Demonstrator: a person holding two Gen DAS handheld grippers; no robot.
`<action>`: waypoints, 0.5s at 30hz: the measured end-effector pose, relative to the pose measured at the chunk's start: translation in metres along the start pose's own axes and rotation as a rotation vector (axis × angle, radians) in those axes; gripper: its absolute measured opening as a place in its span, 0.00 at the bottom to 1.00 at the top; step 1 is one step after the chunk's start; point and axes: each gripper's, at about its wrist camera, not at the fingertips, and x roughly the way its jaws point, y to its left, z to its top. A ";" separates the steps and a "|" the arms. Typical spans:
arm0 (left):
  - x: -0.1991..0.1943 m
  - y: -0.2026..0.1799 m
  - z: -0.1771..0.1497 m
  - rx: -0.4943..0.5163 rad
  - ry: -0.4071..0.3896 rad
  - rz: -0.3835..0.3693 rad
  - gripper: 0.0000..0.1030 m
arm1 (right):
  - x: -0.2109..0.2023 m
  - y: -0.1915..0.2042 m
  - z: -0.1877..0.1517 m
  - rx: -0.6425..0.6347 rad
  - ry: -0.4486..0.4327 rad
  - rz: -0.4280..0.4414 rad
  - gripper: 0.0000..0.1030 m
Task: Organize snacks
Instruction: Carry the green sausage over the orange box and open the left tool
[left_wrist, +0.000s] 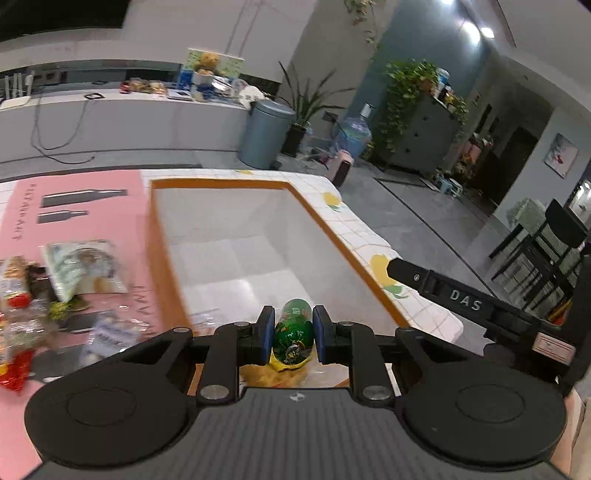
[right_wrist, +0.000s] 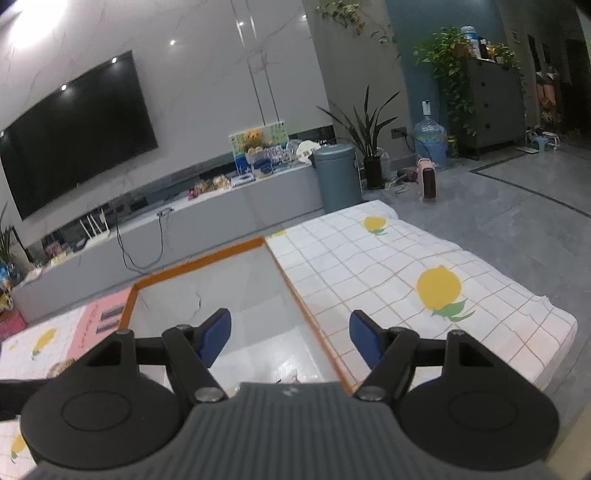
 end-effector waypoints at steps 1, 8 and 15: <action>0.006 -0.004 0.002 0.005 0.006 -0.007 0.23 | -0.002 -0.003 0.001 0.014 -0.006 0.002 0.68; 0.057 -0.024 0.009 0.009 0.082 -0.032 0.23 | -0.013 -0.018 0.005 0.069 -0.037 0.005 0.68; 0.106 -0.035 0.017 -0.027 0.158 -0.007 0.23 | -0.014 -0.030 0.008 0.089 -0.037 0.006 0.68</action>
